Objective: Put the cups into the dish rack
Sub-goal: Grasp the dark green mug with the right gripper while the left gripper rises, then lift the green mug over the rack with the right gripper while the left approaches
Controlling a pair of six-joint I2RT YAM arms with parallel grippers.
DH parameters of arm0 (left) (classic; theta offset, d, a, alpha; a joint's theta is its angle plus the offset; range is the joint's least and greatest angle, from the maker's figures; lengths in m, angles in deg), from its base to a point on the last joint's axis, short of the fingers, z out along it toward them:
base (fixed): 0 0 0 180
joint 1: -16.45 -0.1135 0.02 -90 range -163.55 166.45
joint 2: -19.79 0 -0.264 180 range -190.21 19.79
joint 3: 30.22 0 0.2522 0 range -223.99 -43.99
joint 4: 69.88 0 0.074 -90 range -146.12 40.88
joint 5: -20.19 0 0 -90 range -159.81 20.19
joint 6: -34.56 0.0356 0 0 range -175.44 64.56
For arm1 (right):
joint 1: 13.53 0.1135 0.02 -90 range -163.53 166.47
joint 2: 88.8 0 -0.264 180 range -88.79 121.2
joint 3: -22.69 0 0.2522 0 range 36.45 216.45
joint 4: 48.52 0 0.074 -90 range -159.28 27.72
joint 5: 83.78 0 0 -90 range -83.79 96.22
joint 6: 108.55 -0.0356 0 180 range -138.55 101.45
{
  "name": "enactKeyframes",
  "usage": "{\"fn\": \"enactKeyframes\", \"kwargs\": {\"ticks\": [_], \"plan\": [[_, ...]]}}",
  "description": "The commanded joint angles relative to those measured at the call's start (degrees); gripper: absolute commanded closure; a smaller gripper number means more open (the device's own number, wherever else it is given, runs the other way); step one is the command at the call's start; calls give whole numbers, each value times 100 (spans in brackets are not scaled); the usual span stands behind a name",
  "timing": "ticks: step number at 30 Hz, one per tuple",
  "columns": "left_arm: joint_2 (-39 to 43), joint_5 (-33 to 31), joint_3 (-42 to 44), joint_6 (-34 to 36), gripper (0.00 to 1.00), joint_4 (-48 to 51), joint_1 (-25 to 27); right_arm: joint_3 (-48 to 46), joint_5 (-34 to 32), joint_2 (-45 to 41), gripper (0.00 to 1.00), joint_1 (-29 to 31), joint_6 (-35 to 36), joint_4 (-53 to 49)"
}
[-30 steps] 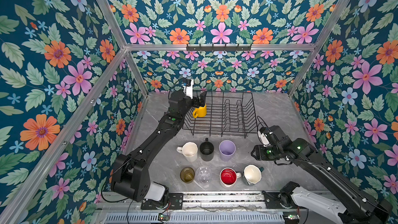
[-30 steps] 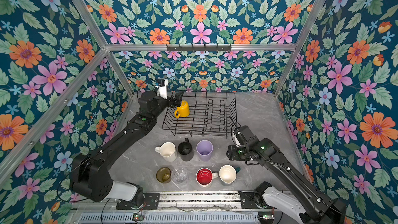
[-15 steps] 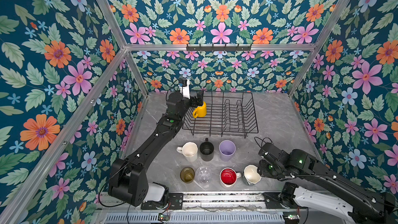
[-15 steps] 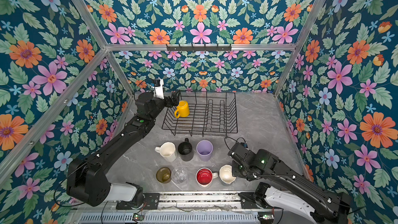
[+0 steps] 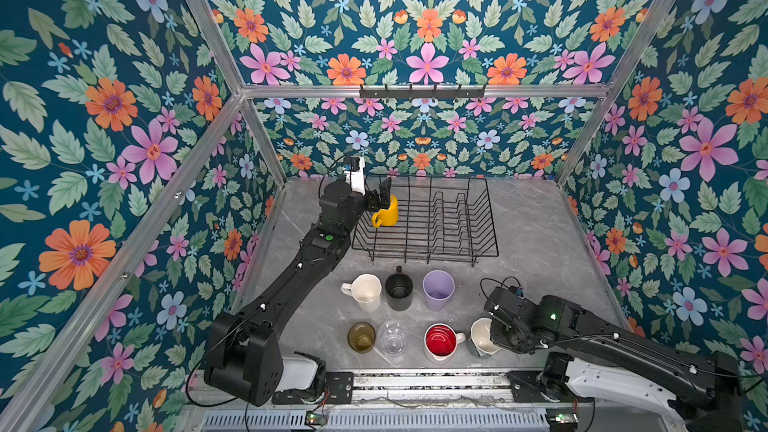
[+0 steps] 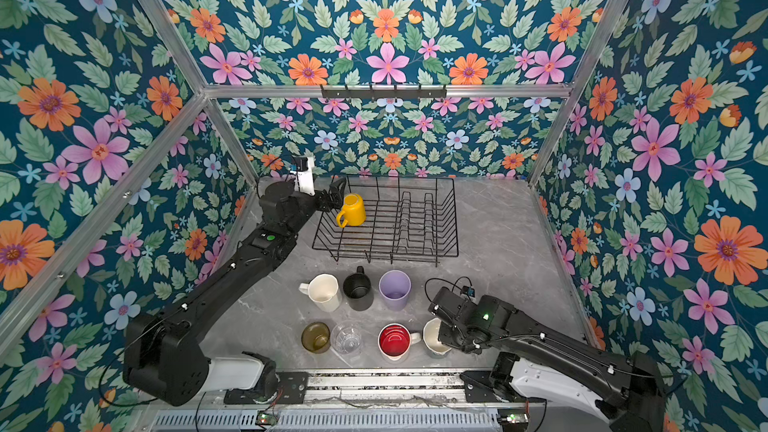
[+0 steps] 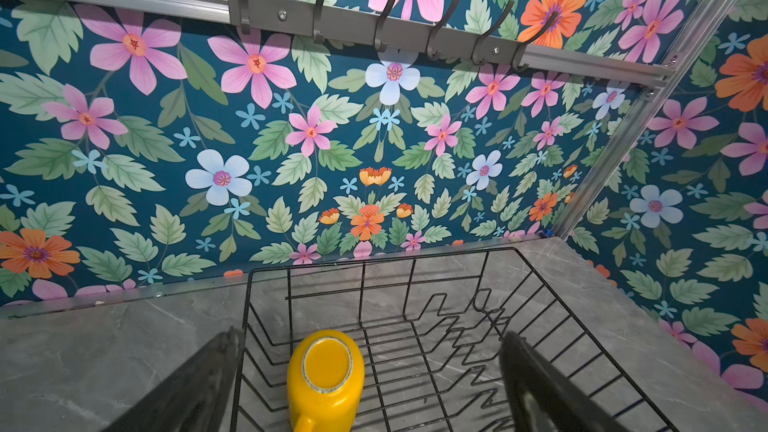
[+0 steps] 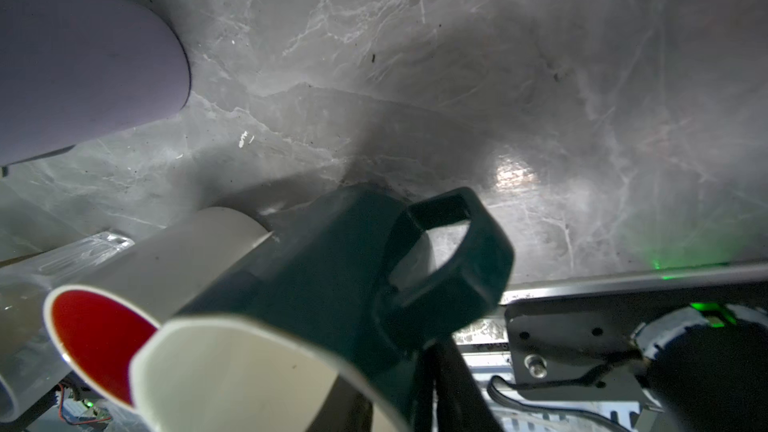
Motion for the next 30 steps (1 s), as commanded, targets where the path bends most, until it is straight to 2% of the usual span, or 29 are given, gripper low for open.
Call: {"fn": "enactKeyframes", "kwargs": {"ticks": [1,8,13,18,23,30], "plan": [[70,-17,30,59,0,-104,-5,-8,-218,120,83,0,-95,47],[78,14,-21,16,0,19,-6,144,-468,122,100,2,33,-403],[114,174,118,-53,0,-266,-8,396,-824,-207,100,-53,110,-946],[170,412,304,-72,0,-617,-11,616,-681,-567,100,-574,594,-753],[184,1020,322,-89,1,-650,-11,965,-189,-779,100,-1607,1551,-44],[277,2267,696,-99,1,-1177,-7,1405,1488,-468,100,-3019,2367,1487]]}}
